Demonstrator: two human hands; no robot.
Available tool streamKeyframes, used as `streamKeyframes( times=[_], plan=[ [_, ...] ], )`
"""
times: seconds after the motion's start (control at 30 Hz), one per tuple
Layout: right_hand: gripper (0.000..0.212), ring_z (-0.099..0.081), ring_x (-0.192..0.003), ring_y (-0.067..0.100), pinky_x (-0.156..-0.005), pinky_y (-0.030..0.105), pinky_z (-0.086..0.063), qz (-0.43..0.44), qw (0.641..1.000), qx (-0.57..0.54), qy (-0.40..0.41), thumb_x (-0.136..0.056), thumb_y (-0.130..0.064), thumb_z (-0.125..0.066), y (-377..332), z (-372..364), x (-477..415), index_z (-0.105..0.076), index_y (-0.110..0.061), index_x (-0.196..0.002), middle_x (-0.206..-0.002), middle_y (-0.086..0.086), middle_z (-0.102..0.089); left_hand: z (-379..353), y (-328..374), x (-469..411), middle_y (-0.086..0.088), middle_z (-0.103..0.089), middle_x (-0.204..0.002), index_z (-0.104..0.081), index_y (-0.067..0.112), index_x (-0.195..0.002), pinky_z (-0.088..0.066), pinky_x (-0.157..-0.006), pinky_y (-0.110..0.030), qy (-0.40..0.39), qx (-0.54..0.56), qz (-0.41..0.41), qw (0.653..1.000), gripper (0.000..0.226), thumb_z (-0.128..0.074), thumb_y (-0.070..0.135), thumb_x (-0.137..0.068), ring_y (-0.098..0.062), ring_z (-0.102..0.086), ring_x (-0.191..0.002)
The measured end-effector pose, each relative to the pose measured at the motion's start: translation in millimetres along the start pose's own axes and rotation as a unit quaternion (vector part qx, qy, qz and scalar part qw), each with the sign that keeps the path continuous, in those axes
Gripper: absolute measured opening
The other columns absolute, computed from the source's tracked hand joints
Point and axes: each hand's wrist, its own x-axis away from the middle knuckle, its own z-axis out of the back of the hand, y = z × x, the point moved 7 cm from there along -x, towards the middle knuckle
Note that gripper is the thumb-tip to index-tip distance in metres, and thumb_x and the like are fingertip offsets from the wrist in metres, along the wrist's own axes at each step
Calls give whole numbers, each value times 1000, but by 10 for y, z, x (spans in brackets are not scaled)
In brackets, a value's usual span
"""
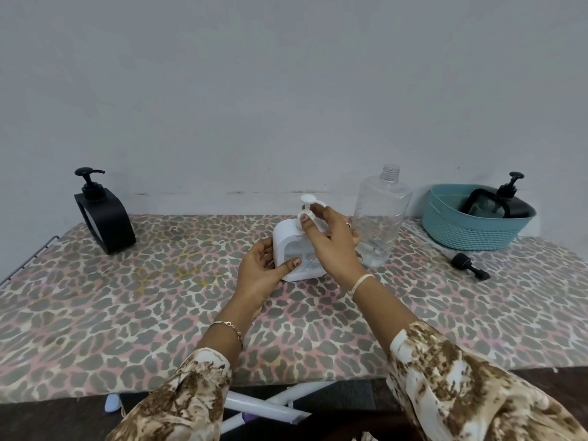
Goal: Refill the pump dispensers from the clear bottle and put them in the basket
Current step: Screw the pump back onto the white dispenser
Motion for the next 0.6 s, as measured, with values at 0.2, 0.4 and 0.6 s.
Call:
streamKeyframes(
  times=[0.2, 0.4, 0.6],
  plan=[
    [31, -50, -115, 12, -104, 49, -26, 18, 991, 101, 88, -79, -49, -70, -43, 159, -44, -69, -31, -105, -95, -18, -61, 4, -6, -10, -3, -69, -111, -59, 18, -116, -57, -85, -32, 10, -8, -2, 1000, 63, -89, 14, -61, -10, -69, -98],
    [28, -54, -111, 13, -99, 42, -28, 10, 988, 126, 93, -74, -55, -71, -61, 167, -90, -66, -37, -94, -93, -17, -66, 2, -2, -7, -5, -69, -113, -58, 13, -121, -57, -88, -36, 14, -11, -3, 1000, 65, -88, 12, -63, -13, -68, -101],
    [32, -54, -121, 13, -106, 50, -31, 18, 997, 47, -60, -88, -38, -65, -8, 88, -172, -68, -23, -116, -117, -6, -68, 6, -4, -12, -6, -68, -116, -57, 11, -124, -55, -92, -41, 9, -12, 0, 1000, 67, -88, 11, -64, -15, -66, -105]
  ],
)
